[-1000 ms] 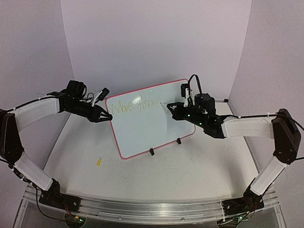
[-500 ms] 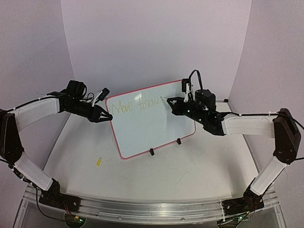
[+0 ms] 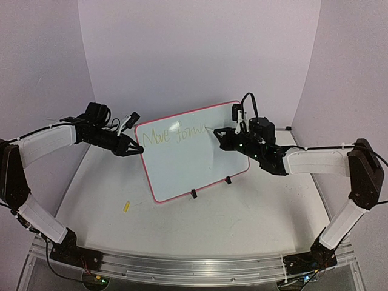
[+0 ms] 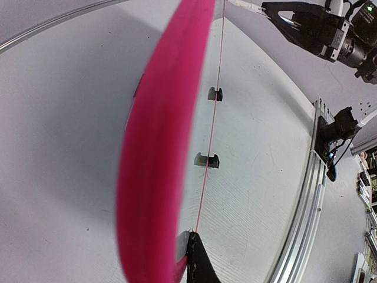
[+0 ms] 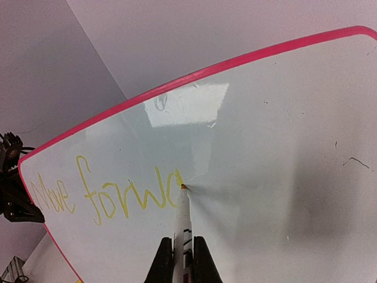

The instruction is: Write a sentence on the whiteboard

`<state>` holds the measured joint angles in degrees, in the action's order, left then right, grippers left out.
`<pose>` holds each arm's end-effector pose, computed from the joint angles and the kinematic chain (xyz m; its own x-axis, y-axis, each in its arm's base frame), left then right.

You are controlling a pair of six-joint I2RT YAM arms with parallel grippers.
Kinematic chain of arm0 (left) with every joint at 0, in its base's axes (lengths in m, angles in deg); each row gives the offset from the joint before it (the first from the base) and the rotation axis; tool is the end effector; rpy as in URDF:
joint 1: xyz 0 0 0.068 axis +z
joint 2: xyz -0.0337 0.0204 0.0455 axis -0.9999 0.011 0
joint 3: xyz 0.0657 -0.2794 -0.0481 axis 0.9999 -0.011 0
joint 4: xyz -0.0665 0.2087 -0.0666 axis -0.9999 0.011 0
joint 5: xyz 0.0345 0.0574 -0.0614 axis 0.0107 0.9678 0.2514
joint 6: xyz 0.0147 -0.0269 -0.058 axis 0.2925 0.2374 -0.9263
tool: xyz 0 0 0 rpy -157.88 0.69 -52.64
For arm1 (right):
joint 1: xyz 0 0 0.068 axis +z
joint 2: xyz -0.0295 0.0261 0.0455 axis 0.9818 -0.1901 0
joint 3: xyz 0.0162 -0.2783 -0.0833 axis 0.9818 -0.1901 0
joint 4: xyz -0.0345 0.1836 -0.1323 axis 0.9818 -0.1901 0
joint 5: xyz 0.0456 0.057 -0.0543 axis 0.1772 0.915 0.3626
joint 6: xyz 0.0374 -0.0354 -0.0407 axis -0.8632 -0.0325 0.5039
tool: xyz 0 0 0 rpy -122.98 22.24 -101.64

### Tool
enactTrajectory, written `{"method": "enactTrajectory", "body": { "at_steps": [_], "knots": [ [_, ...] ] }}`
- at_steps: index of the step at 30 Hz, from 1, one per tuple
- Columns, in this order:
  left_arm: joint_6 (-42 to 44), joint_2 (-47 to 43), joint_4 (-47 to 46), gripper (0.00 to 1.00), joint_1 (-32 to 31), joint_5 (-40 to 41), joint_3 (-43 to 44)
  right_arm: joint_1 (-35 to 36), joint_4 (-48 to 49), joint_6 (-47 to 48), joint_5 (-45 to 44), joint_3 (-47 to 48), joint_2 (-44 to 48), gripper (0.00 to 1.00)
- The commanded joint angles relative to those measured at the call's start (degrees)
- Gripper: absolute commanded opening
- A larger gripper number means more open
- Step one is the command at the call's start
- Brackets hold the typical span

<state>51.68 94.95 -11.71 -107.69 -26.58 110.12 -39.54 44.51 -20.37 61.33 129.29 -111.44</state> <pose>0.2623 -0.1242 0.3019 -0.5636 0.3412 -0.7523 0.7904 0.4875 -0.3710 0.2847 0.2393 0.3088 -0.3326 0.2004 -0.9215 -0.6092 0.7003 0.3722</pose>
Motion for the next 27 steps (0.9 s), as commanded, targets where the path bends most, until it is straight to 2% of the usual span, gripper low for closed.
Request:
{"method": "enactTrajectory", "body": {
  "at_steps": [1,14,21,27],
  "knots": [
    [2.7,1.9,1.5,0.0,-2.0,5.0,-0.3,-0.2,-0.3,-0.6,-1.9,-1.4,0.6,0.0],
    [2.7,1.8,1.5,0.0,-2.1,5.1,-0.3,-0.2,-1.1,0.2,-4.0,-0.8,4.1,0.0],
    [2.7,1.7,1.5,0.0,-2.2,5.0,-0.3,-0.1,0.5,0.8,2.0,0.3,5.5,0.0],
    [2.7,1.8,1.5,0.0,-2.3,5.1,-0.3,0.0,-0.3,1.2,1.1,2.2,3.4,0.0]
  ]
}}
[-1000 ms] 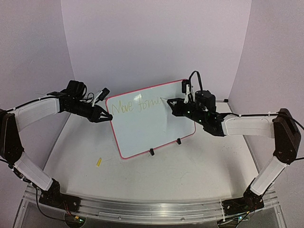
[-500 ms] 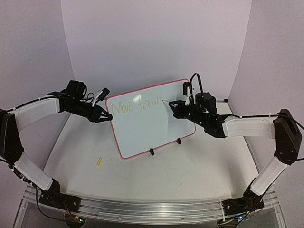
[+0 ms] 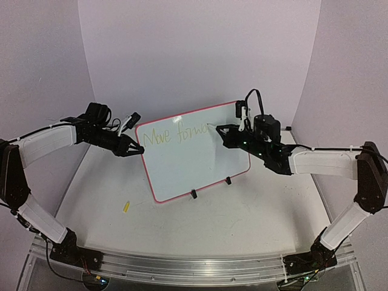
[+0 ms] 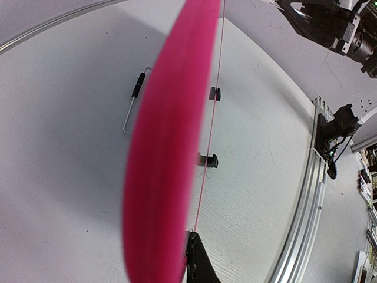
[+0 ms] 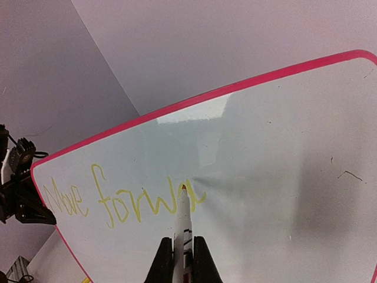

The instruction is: Write a sentence on the whiteboard

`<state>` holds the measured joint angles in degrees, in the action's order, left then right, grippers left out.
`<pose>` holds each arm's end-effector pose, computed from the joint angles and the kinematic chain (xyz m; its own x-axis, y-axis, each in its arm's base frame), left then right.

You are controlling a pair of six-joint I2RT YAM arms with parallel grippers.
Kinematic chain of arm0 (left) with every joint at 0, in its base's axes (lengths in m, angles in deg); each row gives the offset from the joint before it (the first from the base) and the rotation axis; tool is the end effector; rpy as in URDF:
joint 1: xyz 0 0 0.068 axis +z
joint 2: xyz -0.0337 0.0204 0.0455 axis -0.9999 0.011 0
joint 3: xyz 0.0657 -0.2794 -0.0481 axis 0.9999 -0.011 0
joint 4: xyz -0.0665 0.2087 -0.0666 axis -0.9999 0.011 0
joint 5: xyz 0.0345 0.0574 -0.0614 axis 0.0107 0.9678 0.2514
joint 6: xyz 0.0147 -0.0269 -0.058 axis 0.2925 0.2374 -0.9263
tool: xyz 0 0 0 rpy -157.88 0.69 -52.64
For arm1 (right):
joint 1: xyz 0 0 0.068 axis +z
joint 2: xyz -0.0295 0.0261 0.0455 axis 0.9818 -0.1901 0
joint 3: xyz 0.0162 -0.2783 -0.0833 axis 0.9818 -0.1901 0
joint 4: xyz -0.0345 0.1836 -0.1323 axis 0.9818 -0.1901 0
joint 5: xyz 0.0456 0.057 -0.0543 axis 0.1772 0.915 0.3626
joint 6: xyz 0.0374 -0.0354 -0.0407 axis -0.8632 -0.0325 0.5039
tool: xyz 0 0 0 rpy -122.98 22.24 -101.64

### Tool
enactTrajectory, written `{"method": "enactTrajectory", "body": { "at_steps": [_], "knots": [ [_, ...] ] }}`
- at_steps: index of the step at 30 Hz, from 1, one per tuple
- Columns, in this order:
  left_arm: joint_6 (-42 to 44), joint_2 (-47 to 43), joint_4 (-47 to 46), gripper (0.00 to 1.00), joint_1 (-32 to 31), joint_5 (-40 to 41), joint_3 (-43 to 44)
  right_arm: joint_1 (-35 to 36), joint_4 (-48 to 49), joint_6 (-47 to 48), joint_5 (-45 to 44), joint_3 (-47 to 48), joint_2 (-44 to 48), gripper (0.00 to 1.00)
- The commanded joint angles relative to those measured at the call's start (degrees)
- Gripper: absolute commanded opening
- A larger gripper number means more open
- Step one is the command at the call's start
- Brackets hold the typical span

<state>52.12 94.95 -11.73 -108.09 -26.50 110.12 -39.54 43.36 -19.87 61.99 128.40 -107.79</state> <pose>0.2615 -0.1260 0.3019 -0.5549 0.3490 -0.7552 0.7978 0.4804 -0.3643 0.2731 0.2306 0.3231 -0.3102 0.2080 -0.9277 -0.6277 0.6881 0.3641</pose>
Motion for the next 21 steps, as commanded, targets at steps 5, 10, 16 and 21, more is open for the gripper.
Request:
{"method": "enactTrajectory", "body": {
  "at_steps": [5,10,16,21],
  "knots": [
    [2.3,2.0,1.5,0.0,-1.9,4.9,-0.3,-0.1,0.8,0.7,-1.0,4.0,-1.9,0.0],
    [2.2,2.1,1.5,0.0,-1.9,4.9,-0.3,-0.1,-0.6,0.7,-1.6,5.3,-3.3,0.0],
    [2.2,2.0,1.6,0.0,-2.0,5.0,-0.3,-0.1,-1.1,0.3,-3.9,5.0,-3.6,0.0],
    [2.3,2.0,1.6,0.0,-2.0,5.1,-0.3,-0.2,-1.2,-0.1,-8.3,3.6,-2.0,0.0]
  ]
}}
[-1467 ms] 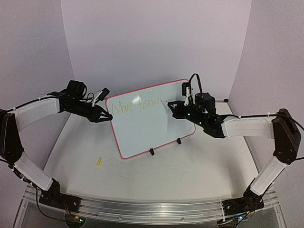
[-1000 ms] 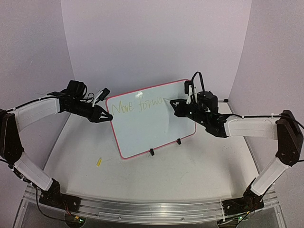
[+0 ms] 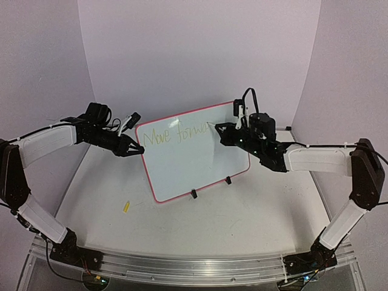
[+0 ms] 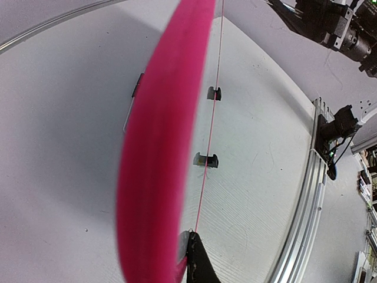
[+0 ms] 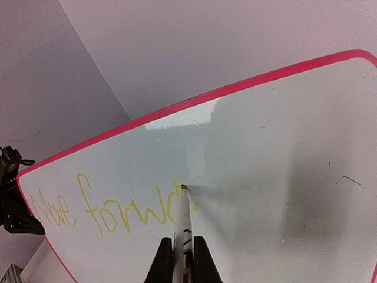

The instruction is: Write a sentence on the whiteboard

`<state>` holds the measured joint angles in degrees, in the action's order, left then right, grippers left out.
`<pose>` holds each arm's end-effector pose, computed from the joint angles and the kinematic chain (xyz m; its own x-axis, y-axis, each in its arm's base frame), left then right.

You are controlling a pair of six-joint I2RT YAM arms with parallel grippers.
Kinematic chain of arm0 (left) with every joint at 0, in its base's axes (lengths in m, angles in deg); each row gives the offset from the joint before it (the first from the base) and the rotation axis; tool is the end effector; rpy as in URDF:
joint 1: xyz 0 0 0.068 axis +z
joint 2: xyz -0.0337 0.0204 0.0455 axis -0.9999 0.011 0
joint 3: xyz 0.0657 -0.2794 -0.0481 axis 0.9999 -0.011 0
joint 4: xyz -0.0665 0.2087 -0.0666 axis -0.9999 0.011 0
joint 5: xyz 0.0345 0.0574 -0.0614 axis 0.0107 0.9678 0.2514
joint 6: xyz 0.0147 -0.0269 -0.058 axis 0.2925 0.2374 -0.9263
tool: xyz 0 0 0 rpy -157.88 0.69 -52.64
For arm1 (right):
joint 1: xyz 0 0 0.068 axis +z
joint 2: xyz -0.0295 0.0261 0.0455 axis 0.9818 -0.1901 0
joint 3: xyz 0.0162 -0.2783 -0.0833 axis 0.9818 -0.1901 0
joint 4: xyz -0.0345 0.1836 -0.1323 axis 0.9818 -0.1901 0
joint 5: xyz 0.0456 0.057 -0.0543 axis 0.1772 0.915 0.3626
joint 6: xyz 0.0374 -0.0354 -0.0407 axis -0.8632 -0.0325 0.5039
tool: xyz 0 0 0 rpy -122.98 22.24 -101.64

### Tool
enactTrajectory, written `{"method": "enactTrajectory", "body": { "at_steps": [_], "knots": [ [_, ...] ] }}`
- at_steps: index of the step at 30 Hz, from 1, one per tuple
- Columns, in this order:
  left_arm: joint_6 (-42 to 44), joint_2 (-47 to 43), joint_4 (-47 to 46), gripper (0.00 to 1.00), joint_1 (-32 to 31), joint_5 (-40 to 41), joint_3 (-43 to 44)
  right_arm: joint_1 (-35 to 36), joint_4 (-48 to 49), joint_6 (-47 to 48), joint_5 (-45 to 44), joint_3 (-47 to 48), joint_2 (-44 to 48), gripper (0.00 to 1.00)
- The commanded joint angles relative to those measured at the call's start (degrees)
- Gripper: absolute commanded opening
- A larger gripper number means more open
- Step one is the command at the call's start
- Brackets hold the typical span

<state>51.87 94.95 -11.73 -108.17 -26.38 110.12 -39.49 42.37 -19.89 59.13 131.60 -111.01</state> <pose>0.2614 -0.1263 0.3018 -0.5580 0.3480 -0.7533 0.7956 0.4824 -0.3665 0.2868 0.2389 0.3202 -0.3101 0.2097 -0.9273 -0.5892 0.7231 0.3605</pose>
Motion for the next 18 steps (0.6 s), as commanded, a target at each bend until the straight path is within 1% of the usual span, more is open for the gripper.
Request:
{"method": "enactTrajectory", "body": {
  "at_steps": [1,18],
  "knots": [
    [2.5,2.0,1.6,0.0,-2.0,5.0,-0.3,-0.2,-0.2,0.0,-5.6,0.3,1.4,0.0],
    [2.5,2.0,1.6,0.0,-2.0,5.1,-0.3,-0.2,-1.6,-1.5,-3.3,-4.2,1.5,0.0]
  ]
}}
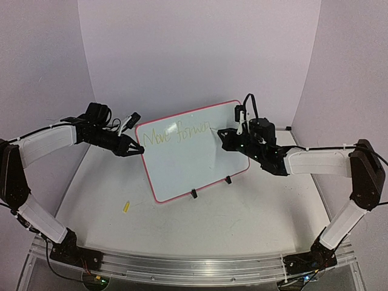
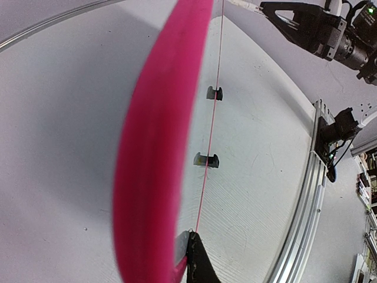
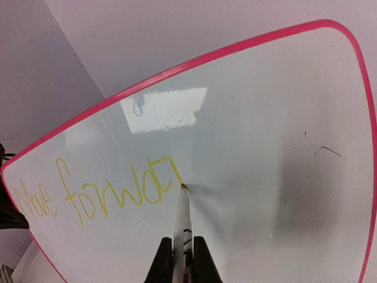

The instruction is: Write a sentence on the whiteboard

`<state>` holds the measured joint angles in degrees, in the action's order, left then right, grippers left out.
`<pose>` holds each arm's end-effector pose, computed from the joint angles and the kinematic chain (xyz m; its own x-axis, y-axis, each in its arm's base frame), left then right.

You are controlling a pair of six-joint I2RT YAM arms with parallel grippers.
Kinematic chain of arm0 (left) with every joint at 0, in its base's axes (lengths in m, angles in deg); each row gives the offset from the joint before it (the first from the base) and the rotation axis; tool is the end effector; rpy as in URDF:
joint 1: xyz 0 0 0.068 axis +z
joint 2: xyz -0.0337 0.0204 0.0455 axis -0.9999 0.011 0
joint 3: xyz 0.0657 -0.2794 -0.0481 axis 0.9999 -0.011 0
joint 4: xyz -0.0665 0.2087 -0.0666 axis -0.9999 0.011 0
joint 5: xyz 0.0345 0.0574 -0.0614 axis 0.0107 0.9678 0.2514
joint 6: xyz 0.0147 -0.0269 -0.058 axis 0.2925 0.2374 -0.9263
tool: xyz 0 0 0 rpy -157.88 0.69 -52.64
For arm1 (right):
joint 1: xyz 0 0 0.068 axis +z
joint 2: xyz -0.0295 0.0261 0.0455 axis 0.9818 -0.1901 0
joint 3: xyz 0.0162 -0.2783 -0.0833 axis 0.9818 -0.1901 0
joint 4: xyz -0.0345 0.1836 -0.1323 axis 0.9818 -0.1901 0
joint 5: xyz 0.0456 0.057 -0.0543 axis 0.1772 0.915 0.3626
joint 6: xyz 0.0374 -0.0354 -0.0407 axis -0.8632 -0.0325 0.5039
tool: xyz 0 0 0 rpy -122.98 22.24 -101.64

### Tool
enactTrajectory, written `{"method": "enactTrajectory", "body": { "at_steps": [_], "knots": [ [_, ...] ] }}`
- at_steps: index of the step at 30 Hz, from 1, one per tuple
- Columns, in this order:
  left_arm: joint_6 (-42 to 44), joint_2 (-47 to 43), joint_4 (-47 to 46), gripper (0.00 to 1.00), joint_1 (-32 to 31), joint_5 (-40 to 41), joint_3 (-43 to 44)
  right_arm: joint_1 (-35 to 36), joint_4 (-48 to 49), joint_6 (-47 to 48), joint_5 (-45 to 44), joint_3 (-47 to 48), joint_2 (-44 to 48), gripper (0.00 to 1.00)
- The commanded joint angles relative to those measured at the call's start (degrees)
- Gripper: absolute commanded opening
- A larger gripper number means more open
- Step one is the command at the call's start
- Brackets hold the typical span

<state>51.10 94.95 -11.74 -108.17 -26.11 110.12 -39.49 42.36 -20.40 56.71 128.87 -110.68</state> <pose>0.2616 -0.1262 0.3017 -0.5687 0.3422 -0.7480 0.7870 0.4908 -0.3739 0.2843 0.2340 0.3063 -0.3335 0.2014 -0.9210 -0.5448 0.7561 0.3626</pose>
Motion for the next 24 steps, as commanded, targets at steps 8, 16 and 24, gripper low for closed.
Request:
{"method": "enactTrajectory", "body": {
  "at_steps": [8,16,24],
  "knots": [
    [3.3,2.2,1.6,0.0,-2.1,4.8,-0.3,-0.2,2.0,-2.0,-1.7,-1.2,1.1,0.0],
    [3.4,2.2,1.7,0.0,-2.1,4.9,-0.3,-0.2,6.2,-2.9,-1.5,0.3,-0.1,0.0],
    [3.4,2.1,1.7,0.0,-2.1,5.0,-0.3,-0.2,5.3,-2.8,-2.9,1.7,-1.1,0.0]
  ]
}}
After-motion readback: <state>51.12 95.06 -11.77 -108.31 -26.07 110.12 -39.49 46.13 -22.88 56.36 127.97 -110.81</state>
